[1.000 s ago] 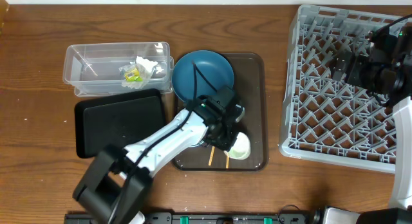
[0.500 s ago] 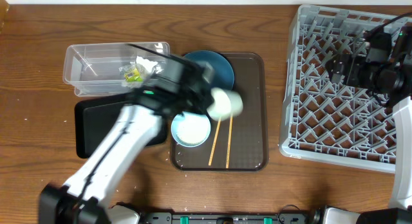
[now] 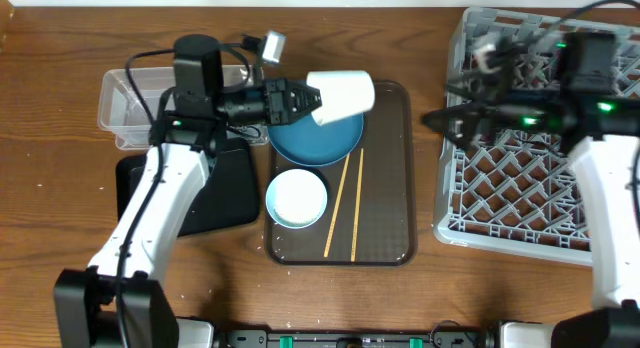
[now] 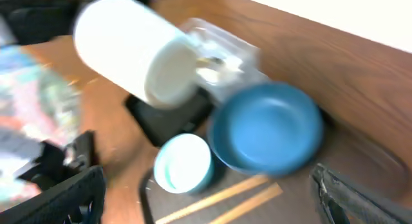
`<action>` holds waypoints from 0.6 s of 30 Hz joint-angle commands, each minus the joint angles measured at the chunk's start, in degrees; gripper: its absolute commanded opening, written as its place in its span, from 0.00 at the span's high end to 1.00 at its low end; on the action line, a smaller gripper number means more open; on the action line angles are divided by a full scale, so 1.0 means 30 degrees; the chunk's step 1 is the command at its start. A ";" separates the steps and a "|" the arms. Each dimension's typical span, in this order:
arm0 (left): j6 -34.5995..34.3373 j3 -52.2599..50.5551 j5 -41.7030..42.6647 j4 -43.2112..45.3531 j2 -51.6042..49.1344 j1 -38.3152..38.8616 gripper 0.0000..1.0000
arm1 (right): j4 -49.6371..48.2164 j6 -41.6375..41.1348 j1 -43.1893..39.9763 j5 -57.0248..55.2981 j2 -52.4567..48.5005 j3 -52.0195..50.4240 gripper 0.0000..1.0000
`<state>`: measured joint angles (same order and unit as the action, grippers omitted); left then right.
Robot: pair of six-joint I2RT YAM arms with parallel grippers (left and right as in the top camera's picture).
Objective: Sort waste into correct bins and load items into the dishwasher rack
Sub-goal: 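Hand the white cup from the left gripper to the right gripper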
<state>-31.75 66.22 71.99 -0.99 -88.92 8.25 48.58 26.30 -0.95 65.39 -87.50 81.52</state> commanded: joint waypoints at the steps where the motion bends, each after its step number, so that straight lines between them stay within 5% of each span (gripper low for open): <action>1: -0.0678 0.0189 0.1821 0.0168 -0.0138 0.0517 0.94 | -0.0634 0.1137 0.1406 0.2353 -0.0277 -0.0138 0.01; 14: -0.0823 0.0189 0.2776 0.0248 -0.0138 0.1457 0.94 | -0.2492 0.1122 0.4393 0.2222 -0.0299 -0.0138 0.01; 18: -0.0831 0.0189 0.2863 0.0240 -0.0138 0.1457 0.94 | -0.2492 0.1122 0.4466 0.2208 -0.0299 -0.0138 0.09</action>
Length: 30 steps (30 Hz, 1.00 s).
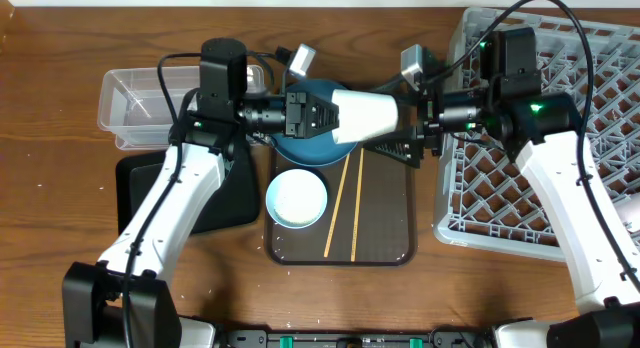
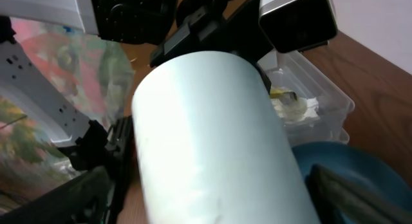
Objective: Sort waste into correct bins and load items into the dishwasher rack
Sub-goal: 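Hand the white cup from the left gripper to the right gripper, then place the white cup into the dish rack with the right gripper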
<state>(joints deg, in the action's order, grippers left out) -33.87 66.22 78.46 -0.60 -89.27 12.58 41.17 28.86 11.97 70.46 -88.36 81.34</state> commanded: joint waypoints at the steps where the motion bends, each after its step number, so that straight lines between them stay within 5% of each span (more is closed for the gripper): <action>1: -0.0124 0.0189 0.0707 0.0109 -0.0022 0.0015 0.93 | -0.0022 0.0270 0.0160 0.0517 -0.0015 -0.0080 0.15; 5: -0.0124 0.0189 0.0707 0.0109 -0.0022 0.0015 0.94 | -0.0015 0.0270 0.0160 0.0510 -0.0015 -0.0080 0.40; 10: -0.0117 0.0189 0.0699 0.0102 -0.0022 0.0015 0.93 | -0.0007 0.0270 0.0160 -0.0036 -0.0015 -0.0080 0.48; 12: -0.0058 0.0189 0.0576 0.0102 -0.0022 0.0015 0.83 | 0.0080 0.0262 0.0160 -0.0583 -0.0015 -0.0080 0.50; 15: 0.1836 0.0153 0.0488 0.0066 -0.0022 0.0007 0.49 | 0.0291 -0.0656 0.0138 -0.2914 -0.0015 -0.0080 0.55; 17: 0.3075 0.0051 -0.0146 -0.0306 -0.0022 -0.0007 0.41 | 0.0291 -0.2295 0.0066 -0.5705 -0.0015 -0.0080 0.62; 20: 0.4233 0.0015 -0.3825 -0.2688 -0.0022 -0.0233 0.31 | 0.0532 -0.5799 -0.0350 -1.1205 -0.0007 0.0058 0.82; 30: 0.7592 0.0015 -1.7099 -1.0717 0.1770 -0.0882 0.18 | 0.7745 -0.8582 -0.4845 -2.0560 -0.0007 0.3701 0.89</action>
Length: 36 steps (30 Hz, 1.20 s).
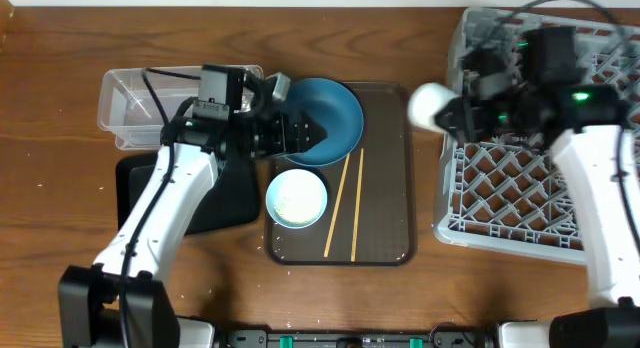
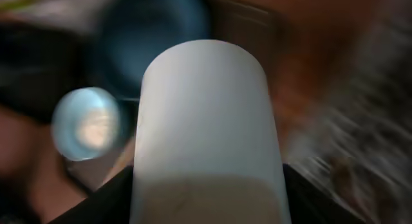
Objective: Sort waste into correct bins and load items into the dishwasher rack
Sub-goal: 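Place the white cup into the dish rack with the right gripper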
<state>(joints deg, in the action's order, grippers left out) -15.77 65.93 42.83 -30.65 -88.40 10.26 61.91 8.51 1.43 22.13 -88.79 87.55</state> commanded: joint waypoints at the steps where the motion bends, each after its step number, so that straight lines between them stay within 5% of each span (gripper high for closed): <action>1: 0.1559 0.0109 -0.6215 -0.1166 0.1836 -0.0109 0.18 | 0.1392 -0.2251 -0.1872 -0.5136 0.0138 0.1967 0.89; 8: 0.1610 0.0109 -0.9544 -0.3453 0.3869 -0.0109 0.14 | 0.4167 -0.4575 -0.5901 -0.8342 -0.0124 0.2346 0.88; 24: 0.1603 0.0102 -0.9588 -0.3723 0.4051 -0.0109 0.13 | 0.5515 -0.5253 -1.0593 -0.9457 -0.4881 0.2040 0.80; 27: 0.1603 0.0102 -0.9588 -0.3716 0.4051 -0.0109 0.13 | 0.5209 -0.5253 -1.0797 -0.9457 -0.5734 0.2040 0.67; 30: 0.1603 0.0102 -0.9581 -0.3774 0.4051 -0.0109 0.12 | 0.5209 -0.5253 -1.0848 -0.9449 -0.6098 0.2040 0.40; 32: 0.1603 0.0102 -0.9581 -0.3854 0.4051 -0.0109 0.11 | 0.5217 -0.5253 -1.0848 -0.9449 -0.6098 0.2040 0.04; 36: 0.1603 0.0102 -0.9581 -0.3934 0.4051 -0.0109 0.09 | 0.5523 -0.5253 -1.0848 -0.9428 -0.6011 0.2047 0.01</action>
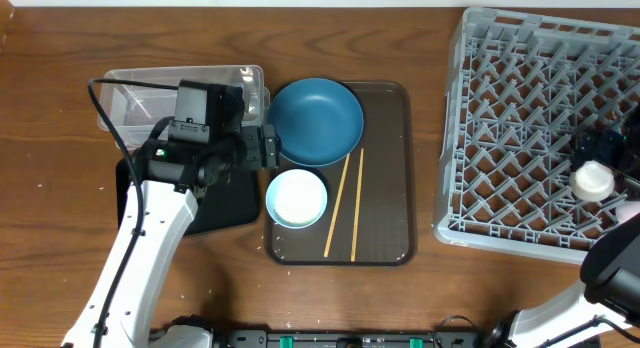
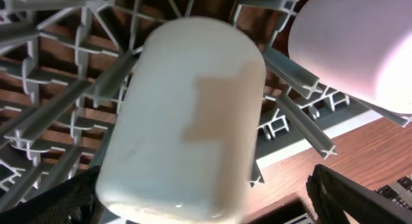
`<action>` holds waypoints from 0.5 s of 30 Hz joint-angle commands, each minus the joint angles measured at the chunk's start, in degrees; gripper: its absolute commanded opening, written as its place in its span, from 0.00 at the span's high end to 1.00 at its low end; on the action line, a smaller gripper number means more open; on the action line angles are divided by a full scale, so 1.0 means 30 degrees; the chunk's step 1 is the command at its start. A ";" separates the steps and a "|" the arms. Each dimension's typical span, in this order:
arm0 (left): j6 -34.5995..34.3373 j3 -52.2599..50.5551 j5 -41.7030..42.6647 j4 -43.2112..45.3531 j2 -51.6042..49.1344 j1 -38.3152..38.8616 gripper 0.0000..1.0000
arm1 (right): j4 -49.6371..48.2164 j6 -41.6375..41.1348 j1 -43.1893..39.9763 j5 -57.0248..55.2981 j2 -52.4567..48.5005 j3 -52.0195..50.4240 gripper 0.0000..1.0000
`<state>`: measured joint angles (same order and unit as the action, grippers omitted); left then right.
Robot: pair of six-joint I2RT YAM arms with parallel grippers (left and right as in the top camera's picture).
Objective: Sort waste into correct bins and load items into the dishwasher rack
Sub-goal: 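Place the white cup into the dish rack with the right gripper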
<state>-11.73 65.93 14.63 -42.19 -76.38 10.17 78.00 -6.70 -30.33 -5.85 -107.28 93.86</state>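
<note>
A white cup (image 2: 187, 114) lies on the grid of the grey dishwasher rack (image 2: 58, 102), near the rack's right edge in the overhead view (image 1: 592, 178). My right gripper (image 2: 203, 188) straddles it with the jaws open; there is a gap between the right finger (image 2: 360, 198) and the cup. A second white cup (image 2: 360, 50) sits in the rack just beside. My left gripper (image 1: 266, 146) hovers open and empty at the left rim of the blue bowl (image 1: 315, 121), which stands on the brown tray (image 1: 385, 238).
On the tray are also a small light-blue bowl (image 1: 296, 198) and two wooden chopsticks (image 1: 345, 203). A clear plastic container (image 1: 150, 103) and a black bin (image 1: 220, 198) stand left of the tray. The rack (image 1: 500, 108) fills the right side.
My right gripper went from the rack's left edge, shut on the white cup, to the rack's right side. The cup now lies on the grid and the jaws are open. My left gripper has drawn back a little.
My left gripper held the white cup over the blue bowl while the right arm was over the rack. Then both grippers met at the cup above the tray. After that the right gripper alone held it by the rack, and now the cup lies in the rack.
</note>
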 commanded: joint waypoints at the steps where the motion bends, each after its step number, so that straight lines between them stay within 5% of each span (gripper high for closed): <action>1: 0.0255 0.0102 -0.0182 -0.0087 0.0044 -0.0080 0.09 | 0.0211 -0.0182 -0.0262 -0.0029 0.0160 -0.0051 0.01; 11: 0.0255 0.0102 -0.0182 -0.0153 0.0044 -0.0080 0.08 | -0.0022 -0.0168 0.0029 0.0896 0.1814 0.0984 0.01; 15: 0.0255 0.0102 -0.0182 -0.0146 0.0044 -0.0080 0.08 | -0.1297 0.1231 0.0780 0.5034 0.3242 0.1129 0.01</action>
<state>-11.73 65.93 14.61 -42.30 -76.38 10.17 75.46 -6.02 -29.67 -0.34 -102.06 95.20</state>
